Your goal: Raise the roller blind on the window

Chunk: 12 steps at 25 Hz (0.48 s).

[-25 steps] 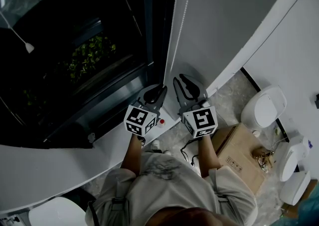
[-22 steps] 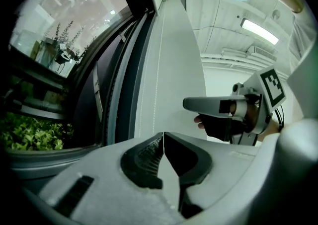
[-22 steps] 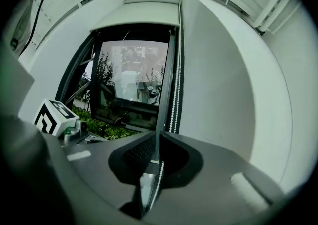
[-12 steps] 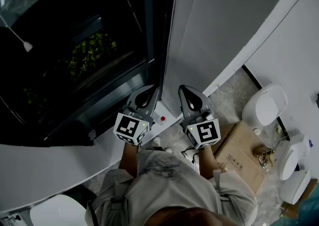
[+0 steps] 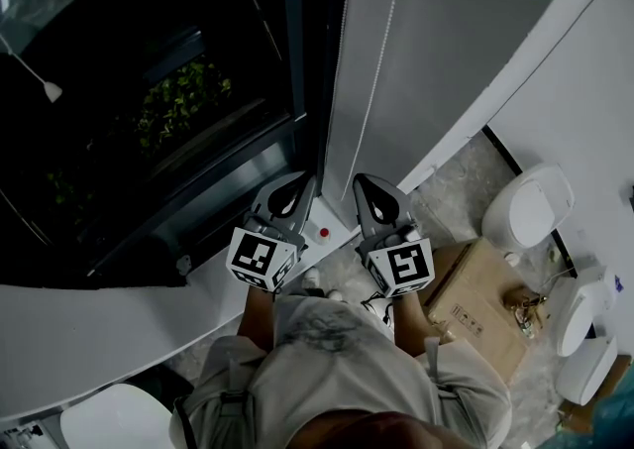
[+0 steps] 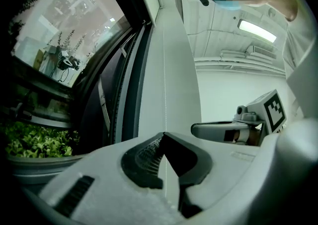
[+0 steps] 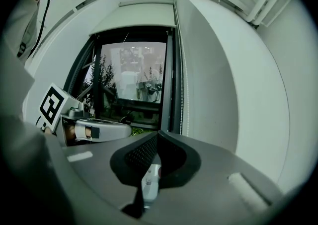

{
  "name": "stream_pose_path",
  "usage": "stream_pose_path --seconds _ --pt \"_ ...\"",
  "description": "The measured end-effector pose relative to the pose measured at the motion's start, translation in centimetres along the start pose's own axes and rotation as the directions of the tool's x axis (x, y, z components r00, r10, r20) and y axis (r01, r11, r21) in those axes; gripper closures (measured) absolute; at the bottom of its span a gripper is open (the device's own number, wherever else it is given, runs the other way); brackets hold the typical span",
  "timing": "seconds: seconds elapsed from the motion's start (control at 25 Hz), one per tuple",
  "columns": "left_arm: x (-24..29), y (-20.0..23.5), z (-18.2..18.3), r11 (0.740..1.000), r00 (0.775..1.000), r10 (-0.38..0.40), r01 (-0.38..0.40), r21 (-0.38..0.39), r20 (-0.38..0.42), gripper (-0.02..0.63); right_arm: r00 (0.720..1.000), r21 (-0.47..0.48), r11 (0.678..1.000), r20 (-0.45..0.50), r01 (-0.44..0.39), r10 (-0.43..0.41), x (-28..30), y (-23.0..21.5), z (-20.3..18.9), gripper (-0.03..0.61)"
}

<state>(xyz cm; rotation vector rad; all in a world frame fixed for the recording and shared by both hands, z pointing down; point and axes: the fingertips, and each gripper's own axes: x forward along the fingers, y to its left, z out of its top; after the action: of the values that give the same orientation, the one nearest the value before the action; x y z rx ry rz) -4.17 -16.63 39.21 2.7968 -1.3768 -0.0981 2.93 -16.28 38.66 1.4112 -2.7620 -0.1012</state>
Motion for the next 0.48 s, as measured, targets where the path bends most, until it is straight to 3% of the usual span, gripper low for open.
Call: stream_pose_path --seconds 0.2,0.36,0.48 --pt "-0.05 0.06 0.10 1.000 1.000 0.007 -0.007 -0.001 0.004 0.609 1.000 -0.011 1.000 0.006 -0.001 0.001 -0.06 0.07 0.11 0.572" --pt "-0.16 0.09 -0.13 1.000 1.000 0.012 -0.012 -0.003 0.002 0.609 0.998 -0.035 0.999 0.064 -0.020 0.023 -0.03 0.39 0.77 0.572" --pt "-0.26 0.20 -0.44 1.000 1.000 0.016 -0.016 0.000 -0.002 0.609 1.000 -0.025 1.000 0.021 -0.007 0.007 -0.24 0.22 0.32 0.572"
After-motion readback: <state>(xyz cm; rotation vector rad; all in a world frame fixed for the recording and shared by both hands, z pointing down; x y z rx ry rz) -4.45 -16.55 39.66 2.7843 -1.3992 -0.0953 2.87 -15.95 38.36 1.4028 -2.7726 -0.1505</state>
